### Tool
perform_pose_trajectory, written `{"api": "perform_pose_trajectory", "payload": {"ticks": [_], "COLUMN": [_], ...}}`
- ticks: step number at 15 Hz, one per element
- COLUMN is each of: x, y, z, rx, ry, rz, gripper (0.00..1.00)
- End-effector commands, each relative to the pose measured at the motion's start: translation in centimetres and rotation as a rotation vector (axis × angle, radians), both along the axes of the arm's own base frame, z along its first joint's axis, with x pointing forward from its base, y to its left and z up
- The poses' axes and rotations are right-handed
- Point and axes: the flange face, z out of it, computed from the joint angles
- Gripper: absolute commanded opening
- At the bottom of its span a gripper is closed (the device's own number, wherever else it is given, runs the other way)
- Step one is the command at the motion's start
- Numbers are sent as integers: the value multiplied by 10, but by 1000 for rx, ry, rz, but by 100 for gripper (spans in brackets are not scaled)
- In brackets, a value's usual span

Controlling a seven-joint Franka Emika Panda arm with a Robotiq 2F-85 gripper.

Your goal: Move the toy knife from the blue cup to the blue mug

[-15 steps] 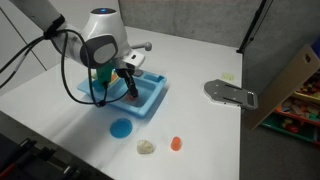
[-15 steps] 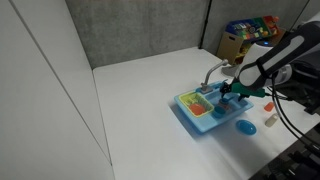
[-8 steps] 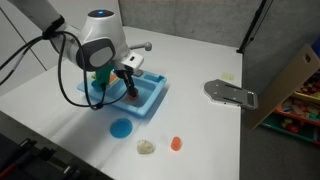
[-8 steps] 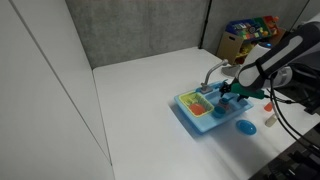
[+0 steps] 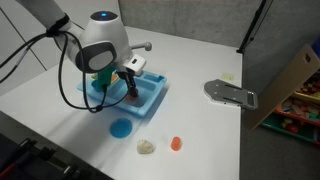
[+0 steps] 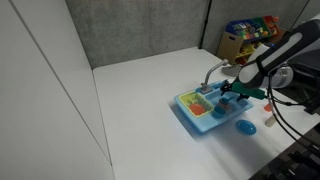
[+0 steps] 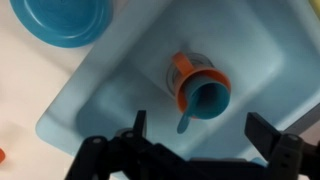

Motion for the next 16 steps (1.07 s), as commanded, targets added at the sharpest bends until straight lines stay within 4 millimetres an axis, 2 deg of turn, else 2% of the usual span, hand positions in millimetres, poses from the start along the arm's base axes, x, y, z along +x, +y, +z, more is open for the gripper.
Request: {"api": "perform_pose_trajectory", "payload": {"ticks": [1, 5, 7, 10, 13, 14, 15, 16], "x": [-3, -3, -3, -4, -4, -5, -5, -5], "y": [-3, -2, -2, -2, -4, -4, -5, -5], "z": [6, 8, 9, 8, 7, 8, 8, 8], "rx": [26, 41, 47, 52, 57, 58, 60, 61], "ry": [-33, -53, -58, -58, -57, -58, -58, -58], "rz": [-3, -4, -5, -5, -8, -9, -11, -12], "gripper": [100, 100, 79, 64, 57, 47, 33, 31]}}
